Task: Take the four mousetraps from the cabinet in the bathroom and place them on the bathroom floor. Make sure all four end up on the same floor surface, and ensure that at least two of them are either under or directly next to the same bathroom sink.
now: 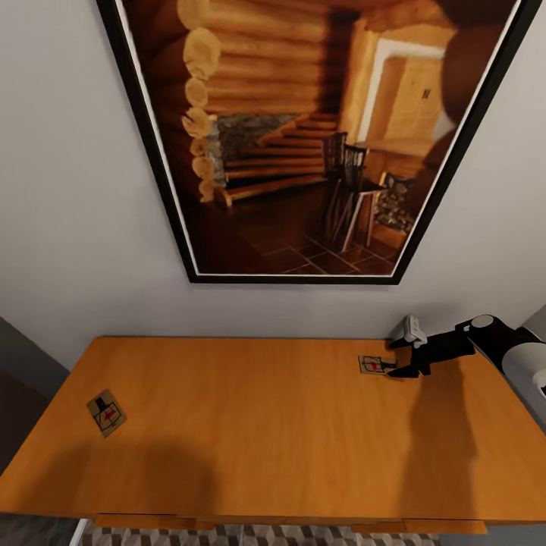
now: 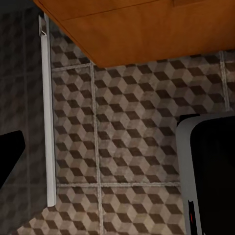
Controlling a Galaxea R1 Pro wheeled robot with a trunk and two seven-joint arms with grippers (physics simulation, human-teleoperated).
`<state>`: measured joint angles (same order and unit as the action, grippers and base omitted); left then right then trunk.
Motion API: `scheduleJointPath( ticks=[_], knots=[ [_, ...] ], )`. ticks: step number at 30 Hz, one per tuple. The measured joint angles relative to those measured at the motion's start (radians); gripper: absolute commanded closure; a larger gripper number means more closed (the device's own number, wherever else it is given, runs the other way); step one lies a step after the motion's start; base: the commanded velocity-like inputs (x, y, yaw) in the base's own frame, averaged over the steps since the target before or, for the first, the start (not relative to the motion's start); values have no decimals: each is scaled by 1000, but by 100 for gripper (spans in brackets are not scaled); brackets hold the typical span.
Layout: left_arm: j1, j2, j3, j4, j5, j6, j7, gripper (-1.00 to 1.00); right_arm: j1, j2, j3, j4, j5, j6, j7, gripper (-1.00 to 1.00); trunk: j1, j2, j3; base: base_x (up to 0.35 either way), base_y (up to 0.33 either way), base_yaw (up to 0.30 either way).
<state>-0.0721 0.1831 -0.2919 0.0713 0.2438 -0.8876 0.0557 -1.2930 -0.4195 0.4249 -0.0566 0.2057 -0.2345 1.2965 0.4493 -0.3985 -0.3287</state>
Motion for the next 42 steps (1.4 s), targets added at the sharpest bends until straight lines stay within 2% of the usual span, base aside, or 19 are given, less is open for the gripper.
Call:
scheduleJointPath(
  ticks=[14,23,42],
  knots=[
    [0,0,0,-1,0,0,0,-100,-1,2,1,0,1,2,-7,-100,0,0,0,0,0,0],
    [0,0,0,-1,0,0,0,-100,0,13,4,1,1,0,-16,-100,-1,-1,0,0,0,0],
    [0,0,0,-1,0,0,0,-100,-1,13,3,6,0,-7,-22,-100,-1,-1,0,0,0,0]
  ],
)
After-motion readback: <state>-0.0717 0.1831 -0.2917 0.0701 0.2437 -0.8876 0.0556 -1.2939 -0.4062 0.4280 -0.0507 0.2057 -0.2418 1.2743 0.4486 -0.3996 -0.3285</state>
